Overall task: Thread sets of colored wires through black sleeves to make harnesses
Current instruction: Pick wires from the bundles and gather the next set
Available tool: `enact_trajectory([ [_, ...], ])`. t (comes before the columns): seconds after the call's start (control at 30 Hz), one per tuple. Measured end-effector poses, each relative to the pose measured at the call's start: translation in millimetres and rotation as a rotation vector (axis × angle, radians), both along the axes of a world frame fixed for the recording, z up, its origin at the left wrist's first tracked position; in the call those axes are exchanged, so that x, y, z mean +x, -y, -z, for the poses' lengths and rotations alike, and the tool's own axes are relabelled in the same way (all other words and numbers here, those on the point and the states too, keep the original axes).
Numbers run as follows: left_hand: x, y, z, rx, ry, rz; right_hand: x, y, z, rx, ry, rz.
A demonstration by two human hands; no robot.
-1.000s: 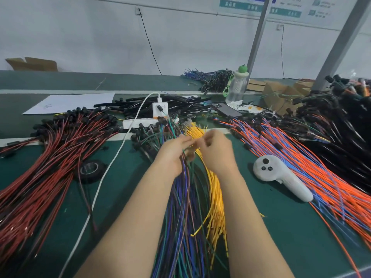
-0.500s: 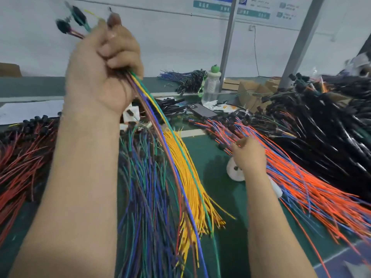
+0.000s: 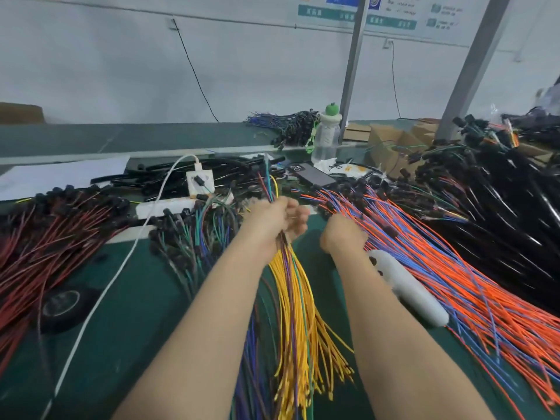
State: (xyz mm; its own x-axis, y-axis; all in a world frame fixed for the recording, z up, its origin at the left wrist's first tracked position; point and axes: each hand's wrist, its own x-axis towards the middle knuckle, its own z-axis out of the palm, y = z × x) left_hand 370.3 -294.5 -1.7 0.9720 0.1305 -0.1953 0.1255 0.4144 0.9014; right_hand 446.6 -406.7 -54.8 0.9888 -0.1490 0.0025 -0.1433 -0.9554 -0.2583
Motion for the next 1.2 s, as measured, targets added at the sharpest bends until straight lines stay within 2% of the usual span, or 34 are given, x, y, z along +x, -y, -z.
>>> enact_trajectory([
  [0.07,5,3,12,0.133,-0.014,-0.018,3,-8,-10,0.062,0.189,-0.070],
  [0.17,8,5,19,0.249,0.018,-0.074,7,-29,-49,0.477,0.443,-0.245],
  [0.27,5,8,14,0.099,0.101,-0.028,-3,-56,-89,0.937,0.446,-0.398],
  [0.33,3,4,8,-0.008,0.187,-0.059,-11,-66,-104,1.161,0.420,-0.398],
  [0.37,3,-2,3,-0.041,0.226,-0.101,-15,-68,-108,1.188,0.418,-0.394],
  [0.4,3,-9,-2,-0.083,0.255,-0.159,-19,-66,-108,1.124,0.409,-0.388],
  [0.47,2,-31,-16,-0.195,0.307,-0.268,-33,-57,-105,0.785,0.302,-0.414],
  [0.53,-1,-55,-30,-0.285,0.355,-0.333,-55,-51,-95,0.582,0.050,-0.514],
  [0.6,-6,-72,-38,-0.337,0.388,-0.361,-78,-55,-83,0.589,-0.164,-0.603],
  [0.63,-8,-77,-40,-0.338,0.396,-0.367,-89,-61,-78,0.636,-0.199,-0.641],
  [0.7,-13,-81,-39,-0.254,0.399,-0.381,-102,-77,-70,0.768,-0.151,-0.708],
  [0.77,-18,-83,-34,-0.023,0.384,-0.418,-112,-93,-66,1.016,-0.156,-0.711],
  [0.83,-23,-89,-30,0.299,0.360,-0.456,-122,-103,-67,1.292,-0.330,-0.657],
  [0.9,-28,-99,-33,0.646,0.312,-0.494,-127,-106,-68,1.380,-0.480,-0.688],
  [0.93,-31,-103,-36,0.721,0.302,-0.488,-129,-106,-69,1.396,-0.528,-0.721],
  [0.97,-35,-106,-40,0.705,0.319,-0.452,-131,-107,-72,1.412,-0.533,-0.746],
  [1.0,-39,-107,-46,0.608,0.347,-0.386,-133,-109,-76,1.449,-0.502,-0.743],
  [1.1,-57,-99,-61,0.188,0.312,0.001,-128,-117,-95,1.697,-0.275,-0.613],
  [1.13,-64,-94,-61,0.132,0.270,0.137,-125,-119,-104,1.798,-0.205,-0.561],
  [1.2,-78,-87,-54,0.152,0.224,0.332,-116,-119,-120,1.973,-0.117,-0.483],
])
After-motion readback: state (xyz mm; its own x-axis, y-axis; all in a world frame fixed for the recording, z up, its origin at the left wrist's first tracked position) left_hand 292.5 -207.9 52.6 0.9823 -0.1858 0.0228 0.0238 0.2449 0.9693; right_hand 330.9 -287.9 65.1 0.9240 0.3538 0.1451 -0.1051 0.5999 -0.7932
